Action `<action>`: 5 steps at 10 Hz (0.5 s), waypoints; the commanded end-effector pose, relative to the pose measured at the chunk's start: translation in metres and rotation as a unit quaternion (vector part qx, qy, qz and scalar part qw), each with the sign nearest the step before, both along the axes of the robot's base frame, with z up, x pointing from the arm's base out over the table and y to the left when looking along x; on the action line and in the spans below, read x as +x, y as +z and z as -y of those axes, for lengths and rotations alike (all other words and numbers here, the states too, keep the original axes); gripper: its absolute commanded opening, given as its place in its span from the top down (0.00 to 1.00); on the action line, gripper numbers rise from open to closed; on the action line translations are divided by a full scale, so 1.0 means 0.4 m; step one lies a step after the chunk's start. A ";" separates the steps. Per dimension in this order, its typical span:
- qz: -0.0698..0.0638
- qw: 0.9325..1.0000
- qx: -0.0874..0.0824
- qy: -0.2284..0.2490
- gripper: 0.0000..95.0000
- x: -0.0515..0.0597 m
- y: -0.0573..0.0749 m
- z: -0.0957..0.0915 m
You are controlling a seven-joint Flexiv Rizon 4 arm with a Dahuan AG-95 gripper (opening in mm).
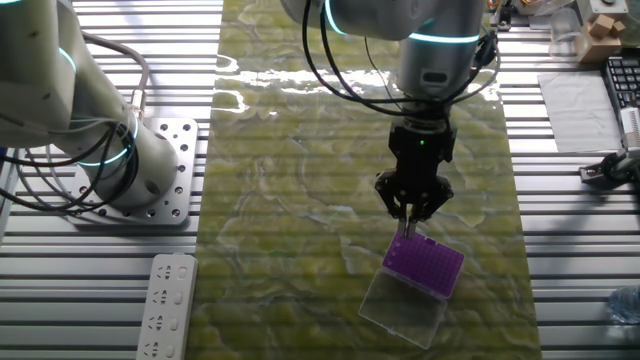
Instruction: Insert a small pipette tip into the holder for small pipette tips
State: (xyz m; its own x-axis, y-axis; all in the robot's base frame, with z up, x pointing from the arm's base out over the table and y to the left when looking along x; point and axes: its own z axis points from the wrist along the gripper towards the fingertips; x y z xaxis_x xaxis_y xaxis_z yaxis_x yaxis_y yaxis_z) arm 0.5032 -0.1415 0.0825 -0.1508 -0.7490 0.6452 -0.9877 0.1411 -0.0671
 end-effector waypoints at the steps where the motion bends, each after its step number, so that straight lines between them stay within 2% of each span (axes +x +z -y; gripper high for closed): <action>1: 0.001 1.000 -0.006 0.004 1.00 0.000 -0.003 0.000; 2: 0.003 1.000 -0.013 0.005 1.00 0.000 -0.004 0.000; 5: 0.003 1.000 -0.017 0.008 1.00 0.000 -0.008 0.000</action>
